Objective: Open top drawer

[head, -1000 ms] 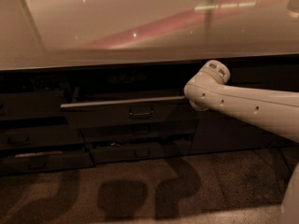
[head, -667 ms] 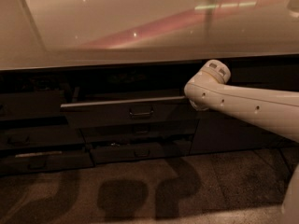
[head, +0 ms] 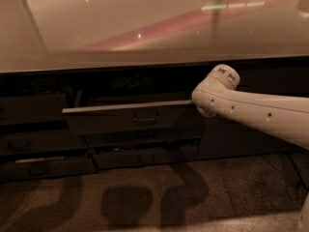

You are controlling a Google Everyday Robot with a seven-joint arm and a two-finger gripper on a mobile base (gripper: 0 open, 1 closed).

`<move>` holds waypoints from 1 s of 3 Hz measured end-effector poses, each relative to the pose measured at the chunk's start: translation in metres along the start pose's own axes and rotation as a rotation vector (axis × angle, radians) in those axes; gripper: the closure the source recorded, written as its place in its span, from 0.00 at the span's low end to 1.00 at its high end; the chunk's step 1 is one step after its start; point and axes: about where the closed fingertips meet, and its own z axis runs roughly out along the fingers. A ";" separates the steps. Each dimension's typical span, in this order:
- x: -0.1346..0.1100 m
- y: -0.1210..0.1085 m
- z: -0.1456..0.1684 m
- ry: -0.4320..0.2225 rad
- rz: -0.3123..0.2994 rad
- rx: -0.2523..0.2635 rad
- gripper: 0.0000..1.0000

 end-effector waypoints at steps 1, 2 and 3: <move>-0.001 0.007 -0.001 0.001 -0.008 0.002 1.00; 0.000 0.006 -0.004 0.001 -0.008 0.002 1.00; -0.002 0.014 -0.005 0.002 -0.017 0.004 1.00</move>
Offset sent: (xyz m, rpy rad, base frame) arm -0.2685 -0.0297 -0.1998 -0.2085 -0.0384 0.2727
